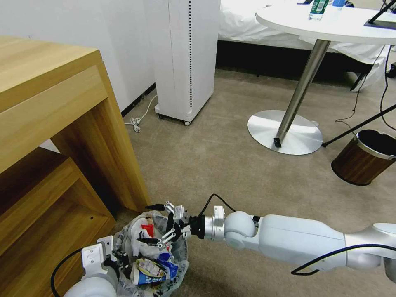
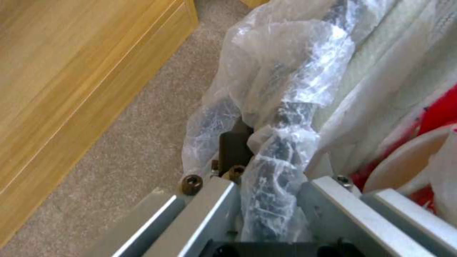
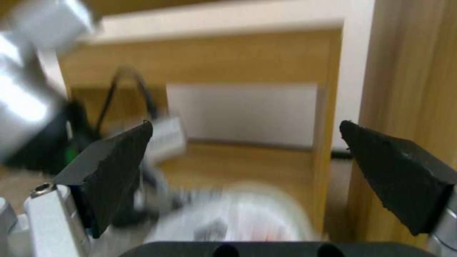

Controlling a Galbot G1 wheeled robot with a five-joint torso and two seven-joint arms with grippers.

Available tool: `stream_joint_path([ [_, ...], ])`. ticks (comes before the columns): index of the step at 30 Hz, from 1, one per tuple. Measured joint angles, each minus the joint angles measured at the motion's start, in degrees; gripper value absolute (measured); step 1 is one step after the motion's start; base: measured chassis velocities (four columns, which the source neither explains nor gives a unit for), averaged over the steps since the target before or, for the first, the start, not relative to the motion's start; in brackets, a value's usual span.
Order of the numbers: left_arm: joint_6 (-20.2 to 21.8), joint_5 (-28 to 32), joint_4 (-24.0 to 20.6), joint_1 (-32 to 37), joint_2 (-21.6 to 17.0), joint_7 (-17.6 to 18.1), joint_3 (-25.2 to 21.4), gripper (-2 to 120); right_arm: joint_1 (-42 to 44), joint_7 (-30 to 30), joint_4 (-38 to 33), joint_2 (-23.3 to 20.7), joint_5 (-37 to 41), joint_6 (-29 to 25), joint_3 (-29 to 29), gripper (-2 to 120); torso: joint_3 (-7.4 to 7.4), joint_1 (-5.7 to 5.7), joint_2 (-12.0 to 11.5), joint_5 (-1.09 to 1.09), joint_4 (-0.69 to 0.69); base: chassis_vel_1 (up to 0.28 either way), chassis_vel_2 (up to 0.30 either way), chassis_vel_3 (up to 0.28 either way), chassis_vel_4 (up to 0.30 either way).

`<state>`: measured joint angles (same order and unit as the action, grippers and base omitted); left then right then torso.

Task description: Pick up the trash bin and place the garbage on the floor into it.

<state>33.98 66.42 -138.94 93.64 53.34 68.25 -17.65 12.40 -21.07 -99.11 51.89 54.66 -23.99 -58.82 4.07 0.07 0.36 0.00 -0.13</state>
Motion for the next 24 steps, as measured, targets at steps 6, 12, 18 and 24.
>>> stream_joint_path([
  [6,-0.37,0.45,0.43,-1.23,-0.45,-0.55,0.02,0,2.18,-0.02,-3.27,-5.23,0.22,0.28,11.04,100,0.00,0.00,0.00,0.00,0.01,0.000,0.000,0.000,0.000],
  [12,-0.54,0.20,1.33,-2.56,-0.81,-1.81,0.63,0,13.25,0.06,-3.69,-13.72,-0.76,-0.99,23.62,100,0.00,0.00,0.00,0.04,-0.02,0.000,0.000,0.000,0.000],
  [18,-0.75,-0.48,1.50,-2.47,-0.52,-2.94,0.35,0,23.41,-0.14,-2.96,-19.87,-3.68,-3.84,33.55,100,0.00,0.00,0.00,0.01,-0.01,0.000,0.000,0.000,0.000],
  [24,-0.86,-0.79,2.00,-2.96,-0.11,-3.10,0.33,0,31.23,0.17,-2.68,-20.40,-5.31,-4.24,40.71,100,0.00,0.00,0.00,0.03,0.02,0.000,0.000,0.000,0.000],
])
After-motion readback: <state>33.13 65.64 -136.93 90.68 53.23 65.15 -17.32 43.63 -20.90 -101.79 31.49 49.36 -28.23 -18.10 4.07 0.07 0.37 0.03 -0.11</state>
